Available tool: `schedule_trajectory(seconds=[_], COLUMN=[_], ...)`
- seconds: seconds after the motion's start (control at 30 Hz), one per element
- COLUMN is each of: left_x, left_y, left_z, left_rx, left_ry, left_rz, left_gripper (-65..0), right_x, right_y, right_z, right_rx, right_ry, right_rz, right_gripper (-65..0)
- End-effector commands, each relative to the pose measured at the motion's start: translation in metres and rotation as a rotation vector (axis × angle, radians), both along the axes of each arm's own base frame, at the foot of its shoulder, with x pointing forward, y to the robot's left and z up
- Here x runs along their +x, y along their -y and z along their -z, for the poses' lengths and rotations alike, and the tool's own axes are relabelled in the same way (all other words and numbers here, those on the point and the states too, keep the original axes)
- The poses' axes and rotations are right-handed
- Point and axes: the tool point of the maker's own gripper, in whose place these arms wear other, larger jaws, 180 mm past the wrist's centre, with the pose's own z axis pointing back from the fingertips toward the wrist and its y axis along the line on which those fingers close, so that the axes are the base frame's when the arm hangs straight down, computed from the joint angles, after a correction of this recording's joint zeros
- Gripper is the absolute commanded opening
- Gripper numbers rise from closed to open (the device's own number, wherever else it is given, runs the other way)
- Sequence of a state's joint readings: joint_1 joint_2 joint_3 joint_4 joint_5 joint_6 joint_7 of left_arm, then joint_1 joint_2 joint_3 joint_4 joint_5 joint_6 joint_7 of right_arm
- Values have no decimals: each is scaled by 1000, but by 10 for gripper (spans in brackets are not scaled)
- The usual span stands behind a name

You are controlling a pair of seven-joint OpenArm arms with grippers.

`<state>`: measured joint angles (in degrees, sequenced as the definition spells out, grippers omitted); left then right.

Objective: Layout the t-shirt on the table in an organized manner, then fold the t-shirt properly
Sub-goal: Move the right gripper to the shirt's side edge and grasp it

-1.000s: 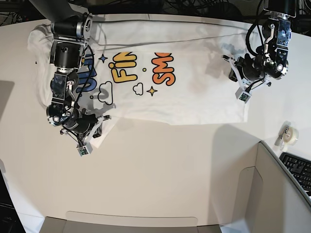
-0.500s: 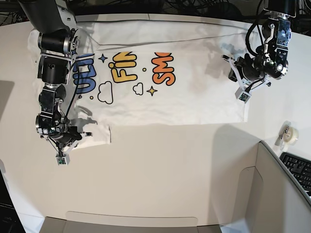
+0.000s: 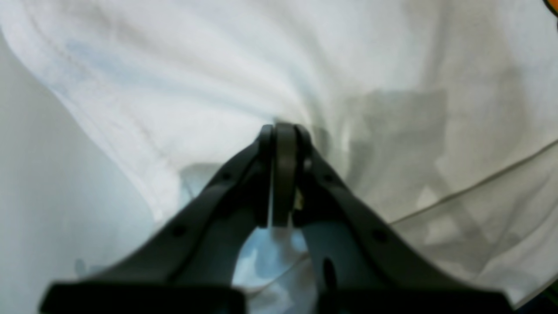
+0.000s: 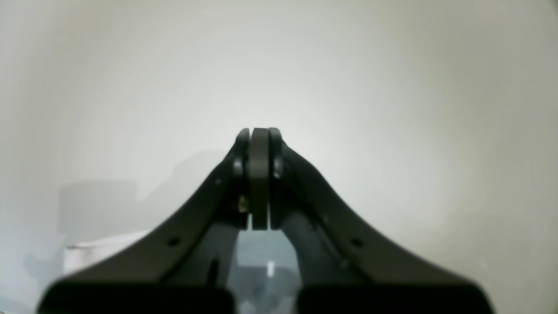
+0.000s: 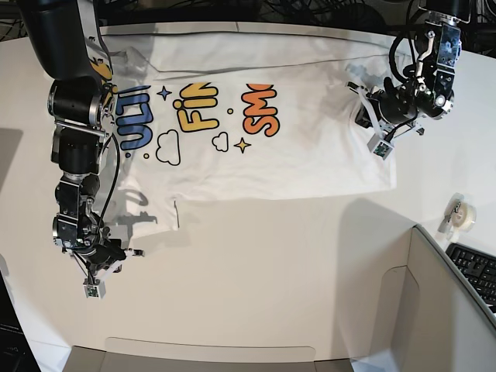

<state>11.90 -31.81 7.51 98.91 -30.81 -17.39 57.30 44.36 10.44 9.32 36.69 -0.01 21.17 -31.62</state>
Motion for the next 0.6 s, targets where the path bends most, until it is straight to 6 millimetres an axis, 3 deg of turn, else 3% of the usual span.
schedule_trajectory(seconds=[0.0,0.17,0.23,0.4,0.57], left_x=[-5,-4,-4,-3,-2], left_y=[-2,-2,-2,-3,-2], left_z=[1,0,0,-1,-1], left_rx=[14,14,14,15,13], left_ry=[-23,-20,-20,-17,-17], left_rz=[13,11,11,9,10], left_gripper=[-650,-650,-650,-650,-650], right_x=[20,12,-6,-49,-71], right_y=[4,6,11,22,27], right_z=[-37,-40,-30,-38,-37], right_rx=[-2,-25,-61,-171,-213], right_ry=[93,43,-36,-99,-143], right_rz=[5,1,4,16,25], right_gripper=[-650,-650,-650,-650,-650])
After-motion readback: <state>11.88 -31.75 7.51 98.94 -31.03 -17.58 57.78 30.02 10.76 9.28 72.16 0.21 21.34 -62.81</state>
